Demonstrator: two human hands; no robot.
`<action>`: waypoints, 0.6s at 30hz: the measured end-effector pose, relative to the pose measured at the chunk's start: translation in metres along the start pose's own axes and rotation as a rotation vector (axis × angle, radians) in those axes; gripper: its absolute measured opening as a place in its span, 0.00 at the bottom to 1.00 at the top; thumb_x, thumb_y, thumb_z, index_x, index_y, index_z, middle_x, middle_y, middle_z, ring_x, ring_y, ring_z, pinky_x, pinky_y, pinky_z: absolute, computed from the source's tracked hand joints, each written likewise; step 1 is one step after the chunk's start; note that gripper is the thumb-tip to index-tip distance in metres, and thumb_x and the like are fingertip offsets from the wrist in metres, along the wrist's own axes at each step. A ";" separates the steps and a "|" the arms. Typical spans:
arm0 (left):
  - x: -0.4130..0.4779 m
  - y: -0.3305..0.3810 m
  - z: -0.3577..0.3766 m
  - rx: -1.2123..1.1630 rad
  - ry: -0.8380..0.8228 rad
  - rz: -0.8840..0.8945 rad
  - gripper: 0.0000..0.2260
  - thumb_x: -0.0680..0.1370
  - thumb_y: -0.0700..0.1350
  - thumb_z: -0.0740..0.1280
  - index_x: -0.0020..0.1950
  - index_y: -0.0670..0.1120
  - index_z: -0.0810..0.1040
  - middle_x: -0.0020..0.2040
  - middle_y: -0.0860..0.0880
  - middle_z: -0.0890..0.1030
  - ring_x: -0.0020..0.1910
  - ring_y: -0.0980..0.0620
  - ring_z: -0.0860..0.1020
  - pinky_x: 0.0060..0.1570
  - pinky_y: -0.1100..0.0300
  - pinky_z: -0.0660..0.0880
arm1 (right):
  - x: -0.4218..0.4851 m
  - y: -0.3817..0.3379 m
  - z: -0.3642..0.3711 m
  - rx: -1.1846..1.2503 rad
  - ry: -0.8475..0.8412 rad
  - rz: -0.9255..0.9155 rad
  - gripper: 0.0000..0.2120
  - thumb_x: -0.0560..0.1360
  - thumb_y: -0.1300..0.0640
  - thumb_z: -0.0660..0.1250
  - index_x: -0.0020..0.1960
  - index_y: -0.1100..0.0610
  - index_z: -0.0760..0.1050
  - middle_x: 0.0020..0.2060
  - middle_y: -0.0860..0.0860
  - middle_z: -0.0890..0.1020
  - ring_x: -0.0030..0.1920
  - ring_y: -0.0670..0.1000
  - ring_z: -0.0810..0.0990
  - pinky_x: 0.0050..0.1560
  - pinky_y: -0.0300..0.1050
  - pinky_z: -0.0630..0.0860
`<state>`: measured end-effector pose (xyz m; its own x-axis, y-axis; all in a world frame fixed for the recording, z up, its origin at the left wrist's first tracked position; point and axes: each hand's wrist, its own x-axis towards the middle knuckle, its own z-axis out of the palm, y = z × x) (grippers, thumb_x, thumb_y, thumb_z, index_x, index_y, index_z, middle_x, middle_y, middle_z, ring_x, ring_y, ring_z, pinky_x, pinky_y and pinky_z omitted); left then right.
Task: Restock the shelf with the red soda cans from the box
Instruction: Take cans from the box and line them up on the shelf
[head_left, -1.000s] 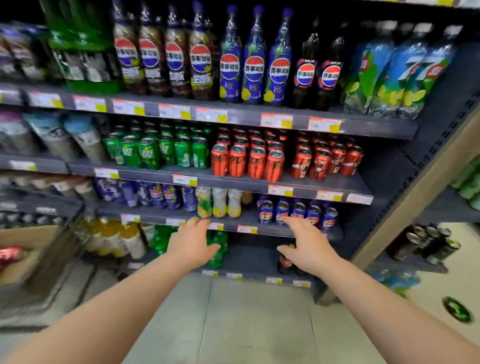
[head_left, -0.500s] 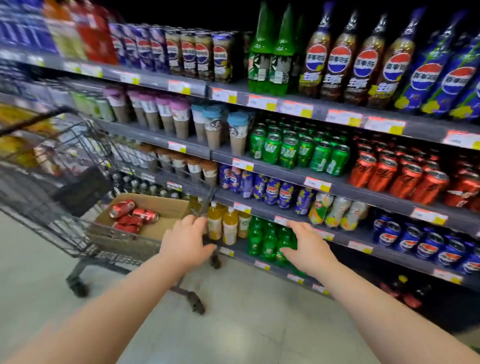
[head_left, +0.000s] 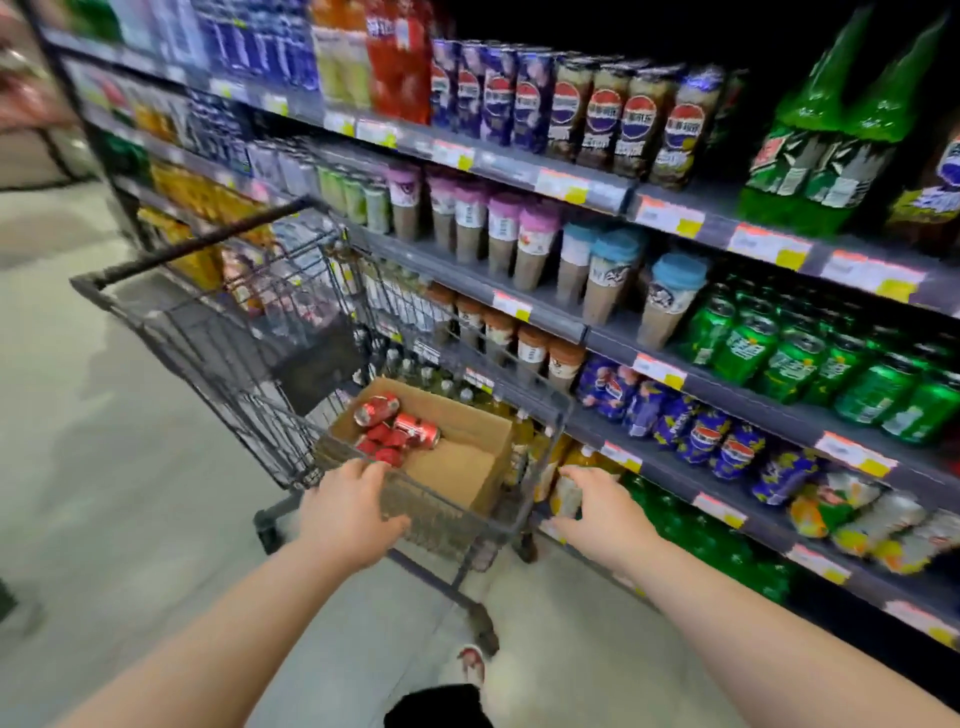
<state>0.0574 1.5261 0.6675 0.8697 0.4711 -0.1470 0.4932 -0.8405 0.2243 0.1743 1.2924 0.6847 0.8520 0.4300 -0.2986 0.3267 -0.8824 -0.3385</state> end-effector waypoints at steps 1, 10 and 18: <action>0.009 -0.011 -0.002 0.002 0.007 -0.023 0.31 0.72 0.61 0.64 0.72 0.52 0.63 0.70 0.49 0.67 0.69 0.47 0.66 0.65 0.51 0.68 | 0.016 -0.010 0.004 -0.007 -0.013 -0.024 0.32 0.73 0.48 0.67 0.73 0.50 0.60 0.71 0.52 0.65 0.70 0.55 0.67 0.68 0.51 0.68; 0.149 -0.069 -0.020 0.096 -0.047 -0.116 0.29 0.72 0.59 0.64 0.70 0.51 0.65 0.64 0.50 0.71 0.65 0.48 0.70 0.64 0.52 0.69 | 0.182 -0.068 0.034 0.017 -0.207 -0.027 0.32 0.75 0.48 0.65 0.75 0.49 0.56 0.73 0.51 0.62 0.71 0.55 0.63 0.70 0.54 0.65; 0.268 -0.067 -0.014 0.159 -0.186 -0.125 0.30 0.71 0.61 0.65 0.70 0.50 0.66 0.65 0.48 0.71 0.65 0.46 0.70 0.64 0.51 0.69 | 0.291 -0.068 0.028 -0.022 -0.322 0.016 0.33 0.74 0.50 0.65 0.75 0.49 0.56 0.71 0.51 0.64 0.69 0.56 0.67 0.66 0.51 0.69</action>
<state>0.2574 1.7121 0.6263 0.7770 0.5289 -0.3415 0.5747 -0.8173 0.0416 0.3885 1.4824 0.5958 0.6850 0.4510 -0.5723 0.3257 -0.8921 -0.3132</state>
